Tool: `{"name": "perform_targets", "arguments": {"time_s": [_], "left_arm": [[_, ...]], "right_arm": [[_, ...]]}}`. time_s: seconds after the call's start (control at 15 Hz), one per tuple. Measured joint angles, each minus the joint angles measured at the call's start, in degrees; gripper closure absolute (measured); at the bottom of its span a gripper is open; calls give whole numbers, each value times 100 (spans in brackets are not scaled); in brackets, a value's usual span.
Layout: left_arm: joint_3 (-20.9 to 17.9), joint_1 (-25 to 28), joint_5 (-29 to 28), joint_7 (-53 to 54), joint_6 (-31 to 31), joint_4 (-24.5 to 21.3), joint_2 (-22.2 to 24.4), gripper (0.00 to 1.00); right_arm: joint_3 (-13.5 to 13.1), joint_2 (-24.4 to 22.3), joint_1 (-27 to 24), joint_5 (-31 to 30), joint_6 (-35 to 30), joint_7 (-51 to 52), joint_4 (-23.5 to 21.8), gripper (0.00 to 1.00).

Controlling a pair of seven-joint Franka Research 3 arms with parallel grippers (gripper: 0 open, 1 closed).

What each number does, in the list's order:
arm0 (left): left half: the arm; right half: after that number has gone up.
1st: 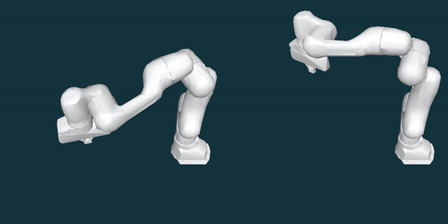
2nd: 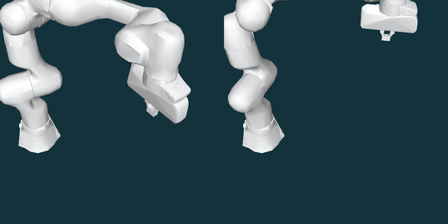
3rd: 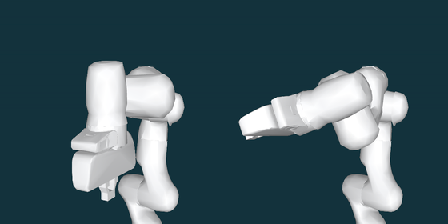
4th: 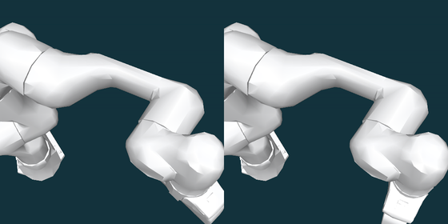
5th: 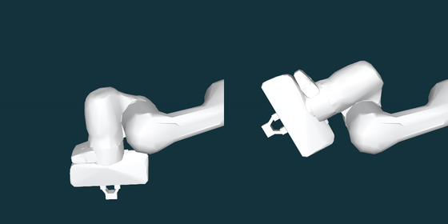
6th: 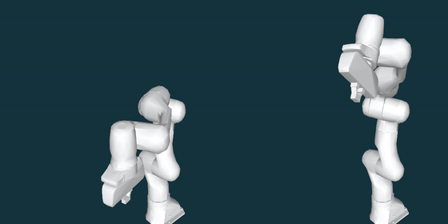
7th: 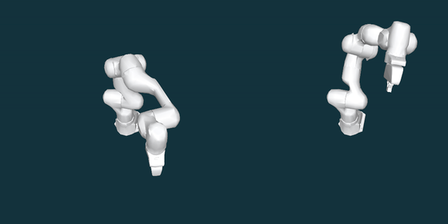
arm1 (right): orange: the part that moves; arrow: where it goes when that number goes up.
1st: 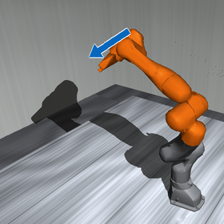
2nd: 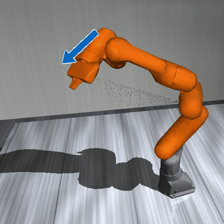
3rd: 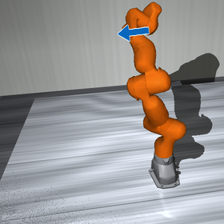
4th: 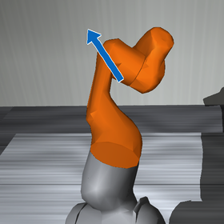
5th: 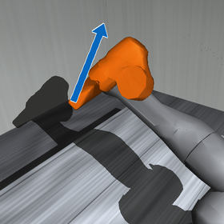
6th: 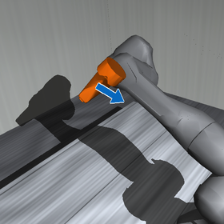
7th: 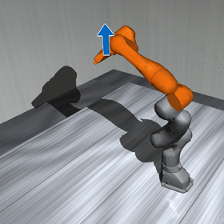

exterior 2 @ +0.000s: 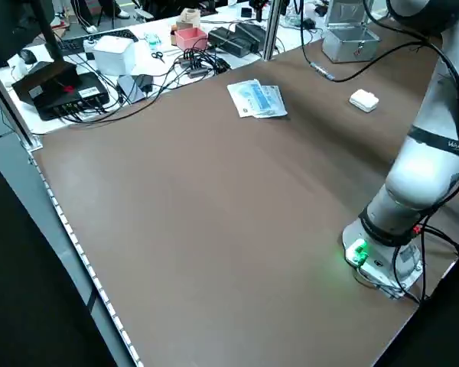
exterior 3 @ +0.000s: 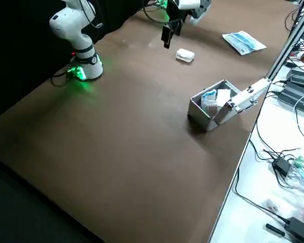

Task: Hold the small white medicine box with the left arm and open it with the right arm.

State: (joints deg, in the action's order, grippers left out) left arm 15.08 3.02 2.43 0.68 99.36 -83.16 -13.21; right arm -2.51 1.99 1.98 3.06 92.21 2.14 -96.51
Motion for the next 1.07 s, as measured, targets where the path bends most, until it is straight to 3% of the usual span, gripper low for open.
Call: {"name": "perform_targets", "arguments": {"time_s": [0.4, 0.6, 0.8, 0.93, 1.0, 1.07], "left_arm": [[122, -3, 936, 1048, 644, 9, -439, 0], [118, 7, 1621, 1691, 873, 16, -711, 0], [117, 12, 2162, 2432, 1058, 21, -974, 0], [115, 14, 2542, 2880, 1151, 26, -1111, 0], [114, 16, 2700, 3081, 1169, 27, -1176, 0], [112, 26, 2884, 3259, 1176, 29, -1244, 0]], "right_arm": [[4, 102, 231, 650, 362, -37, -715, 4], [9, 175, 431, 876, 1071, -55, -1273, 7], [14, 255, 685, 1001, 1629, -275, -1858, 32], [17, 385, 788, 1218, 1732, -307, -2012, 36], [17, 464, 841, 1292, 1750, -307, -2029, 45], [19, 544, 909, 1335, 1800, -308, -2030, 47]]}}
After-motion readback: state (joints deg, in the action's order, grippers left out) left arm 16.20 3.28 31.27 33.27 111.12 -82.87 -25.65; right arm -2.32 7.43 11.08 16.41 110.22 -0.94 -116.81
